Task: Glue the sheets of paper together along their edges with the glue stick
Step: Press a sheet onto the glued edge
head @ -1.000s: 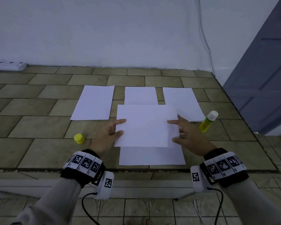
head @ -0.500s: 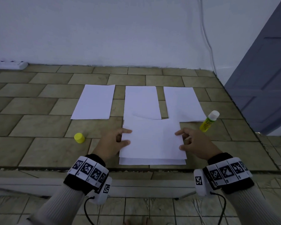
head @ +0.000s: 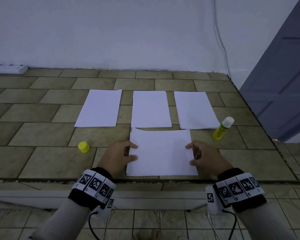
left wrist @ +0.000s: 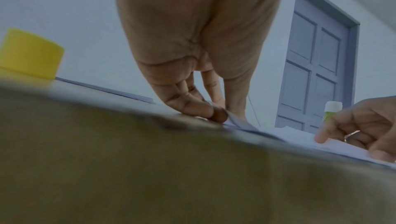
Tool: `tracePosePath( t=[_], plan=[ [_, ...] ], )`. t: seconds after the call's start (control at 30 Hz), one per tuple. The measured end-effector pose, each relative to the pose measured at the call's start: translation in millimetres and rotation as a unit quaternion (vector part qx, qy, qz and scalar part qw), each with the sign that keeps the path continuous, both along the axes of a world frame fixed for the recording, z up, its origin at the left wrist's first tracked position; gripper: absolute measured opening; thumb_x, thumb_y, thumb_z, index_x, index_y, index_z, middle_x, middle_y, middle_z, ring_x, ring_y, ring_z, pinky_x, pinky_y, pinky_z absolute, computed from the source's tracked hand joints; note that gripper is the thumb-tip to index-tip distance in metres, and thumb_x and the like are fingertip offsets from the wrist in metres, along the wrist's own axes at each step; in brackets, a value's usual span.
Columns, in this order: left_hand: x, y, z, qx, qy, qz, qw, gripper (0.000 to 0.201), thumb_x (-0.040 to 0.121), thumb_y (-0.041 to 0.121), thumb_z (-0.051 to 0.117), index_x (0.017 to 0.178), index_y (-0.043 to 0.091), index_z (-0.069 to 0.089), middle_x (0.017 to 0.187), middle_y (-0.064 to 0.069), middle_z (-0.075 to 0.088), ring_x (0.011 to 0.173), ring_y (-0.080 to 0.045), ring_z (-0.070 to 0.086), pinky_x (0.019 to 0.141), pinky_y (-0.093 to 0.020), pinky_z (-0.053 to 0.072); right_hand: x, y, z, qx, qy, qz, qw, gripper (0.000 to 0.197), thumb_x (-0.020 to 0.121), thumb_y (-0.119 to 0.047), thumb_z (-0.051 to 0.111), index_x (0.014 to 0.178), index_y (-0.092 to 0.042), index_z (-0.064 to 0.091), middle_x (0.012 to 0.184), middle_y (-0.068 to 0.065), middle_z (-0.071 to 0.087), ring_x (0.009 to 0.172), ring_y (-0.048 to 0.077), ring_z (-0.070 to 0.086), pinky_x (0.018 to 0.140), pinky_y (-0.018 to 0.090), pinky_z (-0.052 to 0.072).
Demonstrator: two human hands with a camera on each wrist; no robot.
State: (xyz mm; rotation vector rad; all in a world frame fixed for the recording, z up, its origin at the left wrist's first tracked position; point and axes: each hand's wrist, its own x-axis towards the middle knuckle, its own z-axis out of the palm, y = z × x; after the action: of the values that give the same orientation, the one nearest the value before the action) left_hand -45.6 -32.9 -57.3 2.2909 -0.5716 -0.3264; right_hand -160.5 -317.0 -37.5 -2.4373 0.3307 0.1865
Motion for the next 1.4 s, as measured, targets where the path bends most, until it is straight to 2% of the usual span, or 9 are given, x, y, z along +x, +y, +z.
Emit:
tracePosePath(
  t=[0.07, 0.2, 0.33, 0.53, 0.77, 1.0, 1.1, 1.23, 1.4],
  plan=[
    [0.9, 0.1, 0.0, 0.005, 0.004, 0.003, 1.000, 0.029, 0.080, 0.023, 0.079, 0.108, 0.023, 0.068, 0.086, -0.003, 0.066, 0.080, -0.014, 0.059, 0.069, -0.020, 0.047, -0.3, -1.0, -0.4, 0.008, 0.001, -0.001, 1.000, 0.047, 0.076, -0.008, 0.075, 0.119, -0.017, 0.057, 0.085, -0.002, 0.054, 0.077, 0.014, 0.054, 0.073, 0.024, 0.050],
    [0.1, -0.5, 1.0, 0.006, 0.007, 0.005, 1.000, 0.030, 0.079, 0.023, 0.080, 0.107, 0.022, 0.069, 0.071, 0.005, 0.057, 0.064, -0.005, 0.050, 0.058, -0.012, 0.038, -0.6, -3.7, -1.1, 0.024, 0.002, -0.005, 1.000, 0.048, 0.076, -0.007, 0.075, 0.119, -0.018, 0.058, 0.086, -0.001, 0.056, 0.078, 0.014, 0.056, 0.073, 0.023, 0.051],
    [-2.0, -0.8, 2.8, -0.002, 0.007, 0.008, 1.000, 0.029, 0.079, 0.020, 0.080, 0.106, 0.021, 0.069, 0.060, 0.014, 0.043, 0.052, 0.001, 0.045, 0.053, -0.010, 0.036, -1.1, -5.4, -2.3, 0.034, 0.000, -0.004, 0.999, 0.048, 0.075, -0.006, 0.076, 0.118, -0.017, 0.058, 0.089, 0.000, 0.057, 0.079, 0.014, 0.057, 0.076, 0.025, 0.053],
    [-4.0, -0.2, 4.5, -0.003, -0.005, 0.007, 1.000, 0.029, 0.079, 0.021, 0.080, 0.105, 0.021, 0.069, 0.060, 0.014, 0.042, 0.055, -0.003, 0.042, 0.054, -0.008, 0.035, -0.8, -8.0, -2.2, 0.057, 0.001, -0.006, 0.998, 0.048, 0.073, -0.002, 0.076, 0.115, -0.017, 0.059, 0.084, -0.005, 0.055, 0.073, 0.008, 0.055, 0.068, 0.016, 0.047],
    [-4.6, -0.7, 6.1, 0.000, -0.001, 0.009, 1.000, 0.029, 0.079, 0.020, 0.080, 0.105, 0.021, 0.069, 0.065, 0.014, 0.044, 0.058, -0.004, 0.044, 0.055, -0.007, 0.035, -0.3, -7.3, -4.5, 0.051, -0.003, -0.008, 0.999, 0.048, 0.073, -0.002, 0.077, 0.115, -0.018, 0.060, 0.084, -0.004, 0.056, 0.072, 0.009, 0.054, 0.068, 0.017, 0.048],
    [-4.0, -0.6, 8.2, 0.005, 0.001, 0.005, 1.000, 0.028, 0.078, 0.020, 0.081, 0.104, 0.021, 0.068, 0.063, 0.014, 0.044, 0.056, -0.003, 0.043, 0.053, -0.008, 0.035, -0.5, -5.8, -3.1, 0.043, -0.003, -0.008, 0.999, 0.048, 0.073, -0.003, 0.077, 0.112, -0.021, 0.058, 0.086, -0.002, 0.057, 0.074, 0.012, 0.055, 0.074, 0.025, 0.052],
    [-4.5, 0.2, 8.7, 0.009, 0.003, 0.003, 1.000, 0.028, 0.078, 0.020, 0.081, 0.102, 0.022, 0.068, 0.063, 0.015, 0.043, 0.056, -0.003, 0.045, 0.052, -0.008, 0.034, -0.6, -4.9, -1.6, 0.045, 0.000, -0.009, 0.999, 0.048, 0.073, -0.003, 0.077, 0.114, -0.019, 0.058, 0.085, -0.003, 0.055, 0.074, 0.010, 0.054, 0.075, 0.025, 0.052],
    [-4.6, 1.4, 8.7, 0.002, 0.001, -0.002, 1.000, 0.029, 0.076, 0.019, 0.082, 0.102, 0.020, 0.069, 0.058, 0.014, 0.043, 0.052, 0.006, 0.048, 0.053, -0.006, 0.035, -0.5, -3.9, 0.4, 0.038, 0.002, -0.007, 0.999, 0.049, 0.073, -0.002, 0.076, 0.117, -0.016, 0.059, 0.087, -0.001, 0.056, 0.073, 0.010, 0.054, 0.075, 0.026, 0.053],
    [-4.1, 3.0, 7.2, 0.006, 0.001, -0.007, 1.000, 0.029, 0.076, 0.021, 0.083, 0.102, 0.021, 0.069, 0.057, 0.013, 0.045, 0.052, 0.008, 0.048, 0.054, -0.005, 0.035, -0.7, -3.0, 1.9, 0.036, 0.004, -0.007, 0.999, 0.049, 0.073, -0.003, 0.076, 0.117, -0.016, 0.059, 0.086, -0.002, 0.056, 0.075, 0.011, 0.055, 0.076, 0.027, 0.053]
  ],
)
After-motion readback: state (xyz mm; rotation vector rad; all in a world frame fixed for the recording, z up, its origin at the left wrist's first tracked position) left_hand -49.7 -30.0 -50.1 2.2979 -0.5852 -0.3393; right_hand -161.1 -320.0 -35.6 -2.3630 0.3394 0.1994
